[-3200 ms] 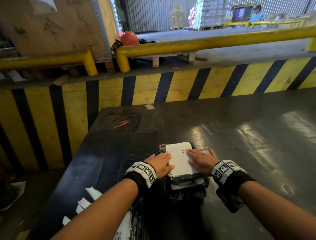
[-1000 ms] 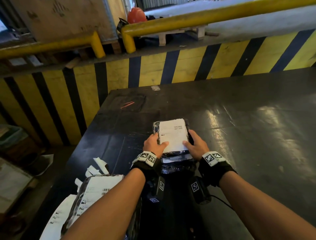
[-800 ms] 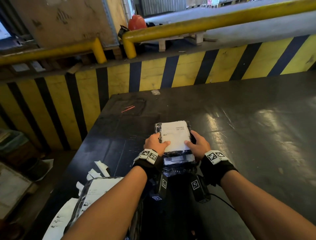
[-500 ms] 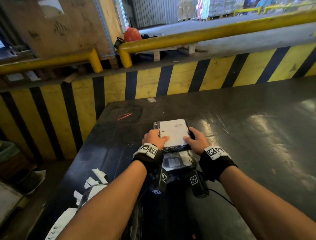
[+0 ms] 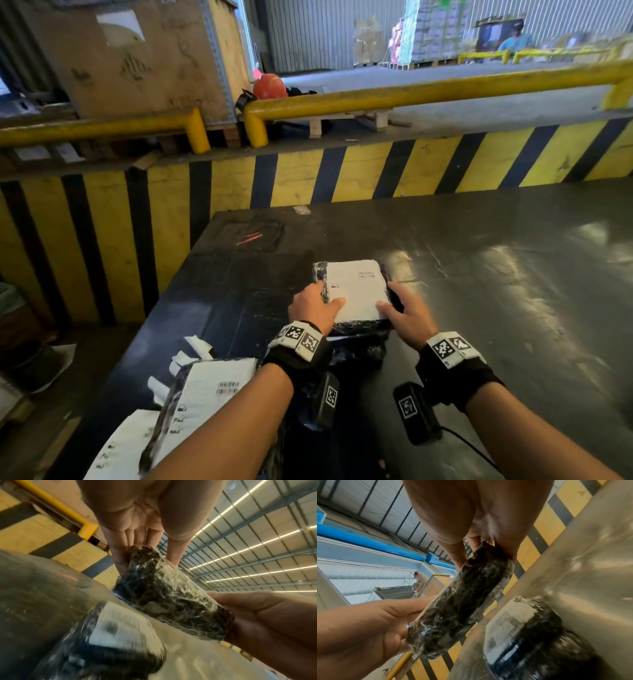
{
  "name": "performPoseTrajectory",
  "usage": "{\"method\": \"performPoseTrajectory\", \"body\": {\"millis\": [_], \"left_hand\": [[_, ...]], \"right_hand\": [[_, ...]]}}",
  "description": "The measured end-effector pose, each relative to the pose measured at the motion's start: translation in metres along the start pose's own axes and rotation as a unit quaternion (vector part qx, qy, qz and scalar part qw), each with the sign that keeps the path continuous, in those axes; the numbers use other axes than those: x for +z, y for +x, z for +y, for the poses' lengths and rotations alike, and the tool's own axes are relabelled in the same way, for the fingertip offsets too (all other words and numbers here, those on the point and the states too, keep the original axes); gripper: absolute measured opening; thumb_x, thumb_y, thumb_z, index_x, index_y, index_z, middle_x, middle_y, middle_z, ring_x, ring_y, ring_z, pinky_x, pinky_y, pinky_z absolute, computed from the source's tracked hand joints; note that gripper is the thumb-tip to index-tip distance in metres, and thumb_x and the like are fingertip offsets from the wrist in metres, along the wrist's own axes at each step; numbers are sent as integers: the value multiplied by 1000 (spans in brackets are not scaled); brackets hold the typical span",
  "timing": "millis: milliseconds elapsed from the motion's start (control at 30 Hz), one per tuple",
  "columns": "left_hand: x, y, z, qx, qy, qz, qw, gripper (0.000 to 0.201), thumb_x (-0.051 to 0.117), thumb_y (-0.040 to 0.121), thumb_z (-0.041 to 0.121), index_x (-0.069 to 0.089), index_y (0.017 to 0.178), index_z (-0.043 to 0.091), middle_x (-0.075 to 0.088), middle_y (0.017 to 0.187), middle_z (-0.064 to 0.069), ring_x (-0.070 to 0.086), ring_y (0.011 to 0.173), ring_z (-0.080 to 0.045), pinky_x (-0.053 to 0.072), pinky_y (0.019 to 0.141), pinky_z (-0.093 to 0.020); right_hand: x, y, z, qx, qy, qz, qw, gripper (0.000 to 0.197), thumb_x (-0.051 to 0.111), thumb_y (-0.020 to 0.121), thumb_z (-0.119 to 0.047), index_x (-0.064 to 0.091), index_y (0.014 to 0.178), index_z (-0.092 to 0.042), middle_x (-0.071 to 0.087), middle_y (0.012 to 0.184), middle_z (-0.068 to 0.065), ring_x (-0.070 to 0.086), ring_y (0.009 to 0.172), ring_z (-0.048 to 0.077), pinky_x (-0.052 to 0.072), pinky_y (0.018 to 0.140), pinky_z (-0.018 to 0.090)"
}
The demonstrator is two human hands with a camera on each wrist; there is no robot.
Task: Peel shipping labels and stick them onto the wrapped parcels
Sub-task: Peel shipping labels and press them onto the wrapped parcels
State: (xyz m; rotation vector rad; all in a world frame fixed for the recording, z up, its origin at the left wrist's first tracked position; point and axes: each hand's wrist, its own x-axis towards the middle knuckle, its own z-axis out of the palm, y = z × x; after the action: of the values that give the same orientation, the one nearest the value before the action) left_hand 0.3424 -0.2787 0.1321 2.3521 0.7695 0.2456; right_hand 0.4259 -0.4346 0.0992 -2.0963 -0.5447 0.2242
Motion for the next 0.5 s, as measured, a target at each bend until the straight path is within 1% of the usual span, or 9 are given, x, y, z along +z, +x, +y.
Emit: {"method": "performPoseTrajectory", "body": {"millis": [67, 167, 200, 233, 300, 367, 500], "left_hand": [[12, -17, -7, 3, -7, -10, 1000, 44, 62, 84, 41, 59, 122, 19, 63, 124, -5, 56, 115, -29, 45, 96, -35], [27, -40, -21, 10, -8, -39, 999, 51, 62, 84, 42, 54, 129, 19, 60, 129, -6, 54, 119, -28, 45, 99, -36], [31, -47, -26, 14, -12, -49, 999, 53, 62, 84, 42, 53, 130, 18, 60, 129, -7, 54, 119, -28, 45, 99, -37], [35, -55, -31, 16, -15, -60, 998, 53, 62, 84, 42, 53, 130, 17, 60, 129, -7, 54, 119, -29, 45, 100, -37], [42, -71, -41, 22, -21, -77, 997, 51, 62, 84, 41, 54, 128, 17, 60, 128, -7, 54, 118, -29, 45, 99, -38], [51, -87, -53, 24, -25, -93, 995, 47, 63, 84, 40, 56, 125, 17, 62, 125, -7, 55, 116, -30, 46, 97, -37], [66, -116, -78, 11, -30, -124, 992, 40, 64, 84, 35, 60, 119, 15, 64, 122, -8, 57, 113, -30, 46, 94, -35]], "right_hand": [[-2, -28, 3, 12, -9, 7, 1000, 45, 58, 90, -20, 47, 132, -11, 57, 124, 6, 52, 113, 22, 32, 86, 21], [-1, -65, 12, 35, -23, 11, 999, 45, 58, 89, -19, 47, 132, -10, 57, 123, 8, 52, 116, 26, 30, 82, 18], [1, -76, 15, 43, -26, 11, 999, 46, 59, 89, -19, 46, 133, -10, 56, 125, 9, 51, 117, 26, 31, 84, 19], [3, -88, 19, 58, -28, 9, 998, 48, 59, 89, -20, 45, 134, -11, 55, 129, 9, 50, 118, 26, 33, 89, 22], [9, -108, 25, 91, -25, 11, 995, 51, 60, 88, -23, 43, 136, -14, 52, 135, 9, 49, 121, 26, 35, 99, 31], [14, -127, 33, 111, -30, 10, 993, 53, 61, 88, -24, 43, 136, -15, 52, 135, 10, 49, 122, 27, 36, 101, 33], [30, -162, 45, 141, -23, -6, 990, 53, 64, 86, -21, 45, 135, -13, 53, 133, 10, 49, 124, 28, 35, 102, 32]]}}
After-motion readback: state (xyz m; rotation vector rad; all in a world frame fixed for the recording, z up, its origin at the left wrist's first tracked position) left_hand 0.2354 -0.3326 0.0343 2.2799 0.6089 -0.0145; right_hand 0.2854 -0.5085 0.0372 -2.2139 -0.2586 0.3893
